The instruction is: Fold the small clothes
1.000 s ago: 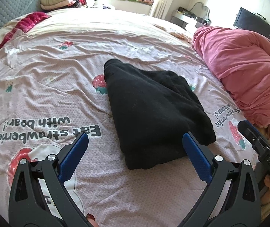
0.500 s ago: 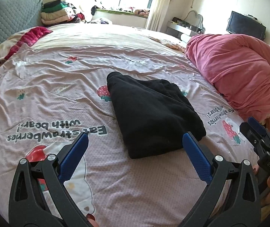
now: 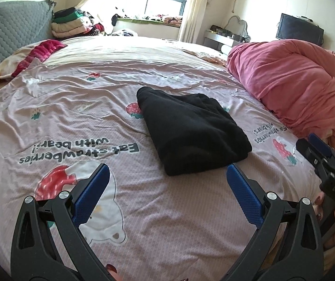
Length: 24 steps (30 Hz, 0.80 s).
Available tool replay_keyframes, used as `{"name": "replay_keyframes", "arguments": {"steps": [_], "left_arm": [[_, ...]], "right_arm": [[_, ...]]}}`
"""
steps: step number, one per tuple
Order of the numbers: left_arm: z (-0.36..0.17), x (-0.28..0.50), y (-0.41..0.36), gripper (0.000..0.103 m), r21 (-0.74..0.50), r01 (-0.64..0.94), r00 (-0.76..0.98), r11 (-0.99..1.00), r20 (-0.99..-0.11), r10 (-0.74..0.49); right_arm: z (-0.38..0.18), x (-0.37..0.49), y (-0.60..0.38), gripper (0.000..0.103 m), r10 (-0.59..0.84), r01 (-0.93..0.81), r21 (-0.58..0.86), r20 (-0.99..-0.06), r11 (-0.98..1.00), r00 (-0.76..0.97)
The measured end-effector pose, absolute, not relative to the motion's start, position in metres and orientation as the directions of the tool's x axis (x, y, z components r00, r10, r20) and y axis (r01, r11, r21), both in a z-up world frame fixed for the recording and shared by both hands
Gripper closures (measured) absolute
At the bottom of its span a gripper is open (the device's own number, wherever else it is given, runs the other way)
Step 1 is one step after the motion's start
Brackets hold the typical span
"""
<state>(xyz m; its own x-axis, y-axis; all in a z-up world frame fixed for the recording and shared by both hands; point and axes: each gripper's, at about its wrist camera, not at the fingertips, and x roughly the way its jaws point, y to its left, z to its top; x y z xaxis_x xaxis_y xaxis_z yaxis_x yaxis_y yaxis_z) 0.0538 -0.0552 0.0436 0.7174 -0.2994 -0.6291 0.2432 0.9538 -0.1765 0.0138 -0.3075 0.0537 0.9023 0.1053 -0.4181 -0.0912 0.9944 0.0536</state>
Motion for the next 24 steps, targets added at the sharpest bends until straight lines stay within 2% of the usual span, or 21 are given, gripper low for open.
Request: {"name": "replay_keyframes", "arguments": {"steps": [10, 24], "left_arm": [[0.023, 0.039, -0.054, 0.009, -0.178, 0.246, 0.707, 0.953, -0.639, -0.302], [-0.006, 0.040, -0.050, 0.009, -0.180, 0.223, 0.700, 0.958, -0.654, -0.286]], "right_arm": [[0.037, -0.004, -0.309, 0.005, 0.089, -0.070, 0.060, -0.416, 0.996, 0.905], [-0.017, -0.002, -0.306, 0.005, 0.088, -0.060, 0.072, -0.513, 0.996, 0.854]]}}
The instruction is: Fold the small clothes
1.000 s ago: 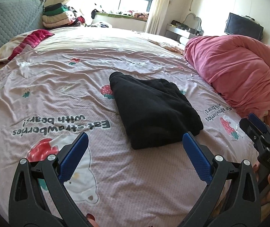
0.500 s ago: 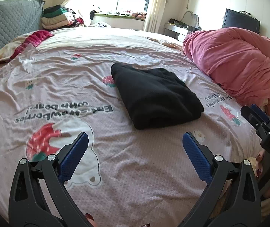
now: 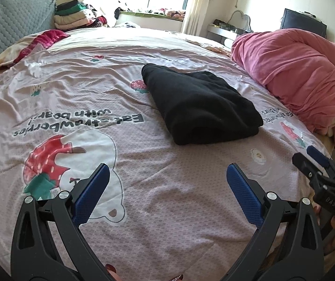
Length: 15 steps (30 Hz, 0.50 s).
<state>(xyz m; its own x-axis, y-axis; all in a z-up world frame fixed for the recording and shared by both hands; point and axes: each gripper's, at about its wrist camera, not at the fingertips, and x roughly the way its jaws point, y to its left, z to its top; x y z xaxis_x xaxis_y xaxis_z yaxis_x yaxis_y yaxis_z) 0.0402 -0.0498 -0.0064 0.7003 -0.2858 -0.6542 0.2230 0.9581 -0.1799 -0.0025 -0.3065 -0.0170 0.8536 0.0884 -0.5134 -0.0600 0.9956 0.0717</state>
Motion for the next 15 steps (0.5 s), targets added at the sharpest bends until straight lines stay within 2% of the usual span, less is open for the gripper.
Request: {"name": "replay_keyframes", "arguments": {"steps": [15], "left_arm": [[-0.022, 0.045, -0.043, 0.009, -0.148, 0.196, 0.710, 0.969, -0.660, -0.244]], "right_arm": [[-0.036, 0.008, -0.293, 0.005, 0.122, -0.104, 0.065, -0.497, 0.992, 0.859]]}}
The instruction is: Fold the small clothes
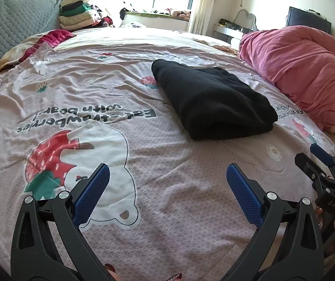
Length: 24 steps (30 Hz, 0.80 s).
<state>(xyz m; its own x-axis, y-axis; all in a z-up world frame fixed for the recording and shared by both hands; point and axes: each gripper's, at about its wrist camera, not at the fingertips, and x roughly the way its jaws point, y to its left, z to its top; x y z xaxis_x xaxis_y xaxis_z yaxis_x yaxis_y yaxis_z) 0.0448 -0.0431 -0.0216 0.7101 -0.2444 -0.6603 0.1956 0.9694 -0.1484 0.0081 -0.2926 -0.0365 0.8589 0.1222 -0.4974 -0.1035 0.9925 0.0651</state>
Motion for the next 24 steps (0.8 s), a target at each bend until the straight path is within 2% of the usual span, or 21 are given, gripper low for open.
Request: {"name": "replay_keyframes", "arguments": {"steps": [24], "left_arm": [[-0.0278, 0.0490, -0.0422, 0.009, -0.142, 0.172, 0.687, 0.975, -0.692, -0.222]], "right_arm": [[-0.0451, 0.0095, -0.2919, 0.005, 0.126, -0.107, 0.066, -0.514, 0.992, 0.849]]}}
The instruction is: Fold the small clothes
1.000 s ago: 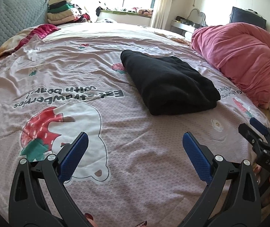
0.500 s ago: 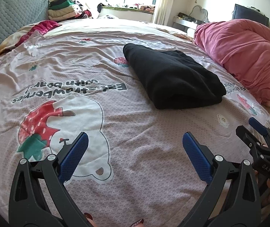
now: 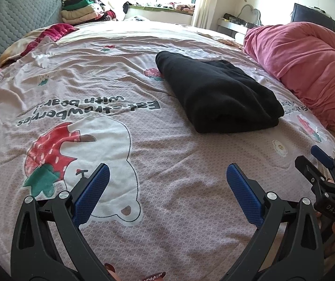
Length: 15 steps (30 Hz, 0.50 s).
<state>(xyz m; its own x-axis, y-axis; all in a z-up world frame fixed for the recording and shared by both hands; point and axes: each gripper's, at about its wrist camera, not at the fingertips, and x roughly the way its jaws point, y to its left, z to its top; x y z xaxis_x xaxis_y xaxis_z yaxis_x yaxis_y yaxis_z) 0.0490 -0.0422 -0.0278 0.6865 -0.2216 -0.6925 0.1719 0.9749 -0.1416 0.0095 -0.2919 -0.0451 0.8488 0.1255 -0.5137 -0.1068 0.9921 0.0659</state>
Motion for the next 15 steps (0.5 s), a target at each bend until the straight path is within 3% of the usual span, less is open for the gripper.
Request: {"name": "replay_keyframes", "arguments": {"steps": [15], "left_arm": [[-0.0278, 0.0488, -0.0431, 0.009, -0.123, 0.168, 0.685, 0.978, -0.698, -0.206]], "right_arm": [[-0.0455, 0.0096, -0.2924, 0.005, 0.123, -0.105, 0.063, -0.514, 0.992, 0.849]]}}
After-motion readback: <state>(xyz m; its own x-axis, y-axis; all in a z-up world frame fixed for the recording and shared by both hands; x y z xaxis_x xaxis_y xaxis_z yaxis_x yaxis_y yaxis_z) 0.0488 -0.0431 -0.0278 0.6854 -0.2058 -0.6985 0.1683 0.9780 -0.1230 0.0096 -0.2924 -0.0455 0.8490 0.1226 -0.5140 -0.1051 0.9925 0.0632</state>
